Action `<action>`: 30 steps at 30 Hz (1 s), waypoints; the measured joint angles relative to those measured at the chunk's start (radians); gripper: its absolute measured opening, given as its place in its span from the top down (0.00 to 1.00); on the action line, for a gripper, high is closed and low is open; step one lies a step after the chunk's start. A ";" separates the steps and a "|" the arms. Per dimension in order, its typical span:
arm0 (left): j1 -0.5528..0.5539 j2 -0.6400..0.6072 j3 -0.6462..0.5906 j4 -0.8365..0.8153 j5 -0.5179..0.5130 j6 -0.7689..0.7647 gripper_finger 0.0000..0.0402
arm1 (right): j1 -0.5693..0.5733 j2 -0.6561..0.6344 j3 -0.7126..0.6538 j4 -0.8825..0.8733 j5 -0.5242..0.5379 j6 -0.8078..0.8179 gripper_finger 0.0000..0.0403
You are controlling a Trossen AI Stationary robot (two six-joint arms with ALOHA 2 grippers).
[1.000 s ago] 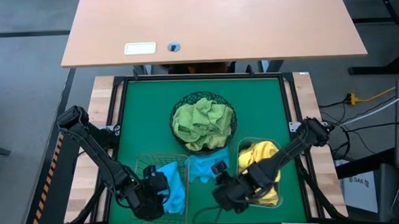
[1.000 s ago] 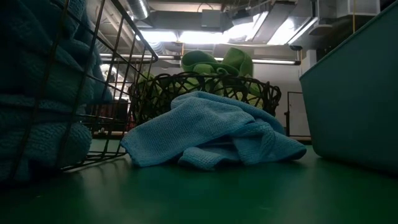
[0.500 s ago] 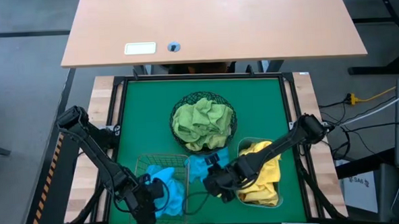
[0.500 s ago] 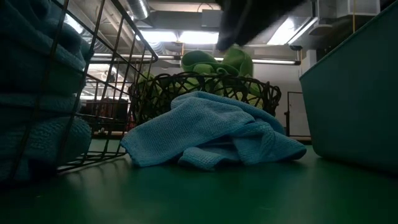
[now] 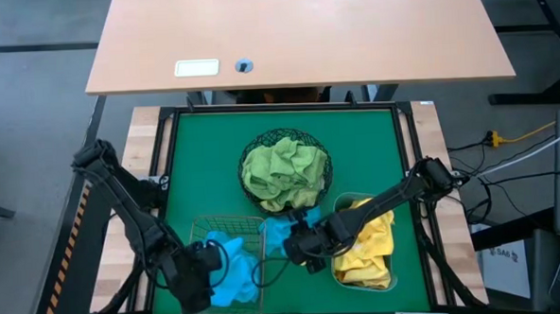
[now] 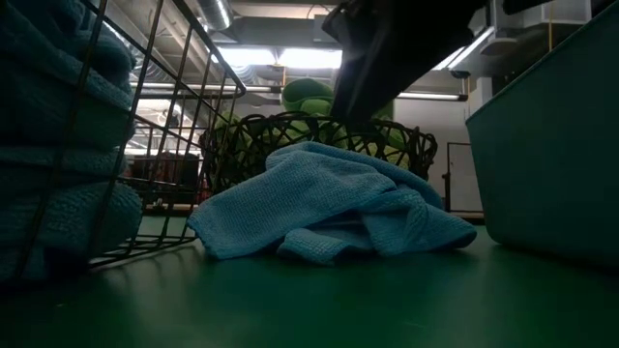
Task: Sort microfiber towel by color & place in baskets
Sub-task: Put the blue microfiber cloth into the wire basket
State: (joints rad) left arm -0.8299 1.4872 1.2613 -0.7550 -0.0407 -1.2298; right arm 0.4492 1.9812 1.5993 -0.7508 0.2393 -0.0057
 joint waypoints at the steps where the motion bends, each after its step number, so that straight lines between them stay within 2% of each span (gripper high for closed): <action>1: 0.000 -0.010 0.000 0.000 0.002 -0.015 0.69 | 0.000 0.000 0.000 0.001 0.003 0.000 0.66; 4: 0.003 -0.036 0.000 -0.024 0.010 -0.119 0.69 | -0.005 0.000 0.000 0.002 0.005 0.000 0.66; 8: 0.013 -0.052 0.000 -0.106 0.014 -0.356 0.69 | -0.005 0.000 0.000 0.002 0.005 0.000 0.66; 18: 0.048 -0.048 0.000 -0.298 0.113 -0.833 0.69 | -0.005 0.000 0.000 0.001 0.004 0.000 0.66; 24: 0.063 -0.048 0.000 -0.302 0.296 -0.856 0.69 | -0.005 0.000 0.000 0.001 0.004 0.000 0.66; 30: 0.055 -0.048 0.000 -0.283 0.272 -0.784 0.69 | -0.005 0.000 0.000 0.001 0.004 0.000 0.66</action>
State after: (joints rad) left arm -0.7753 1.4395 1.2613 -1.0381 0.2312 -2.0140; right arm 0.4446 1.9812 1.5997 -0.7502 0.2436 -0.0055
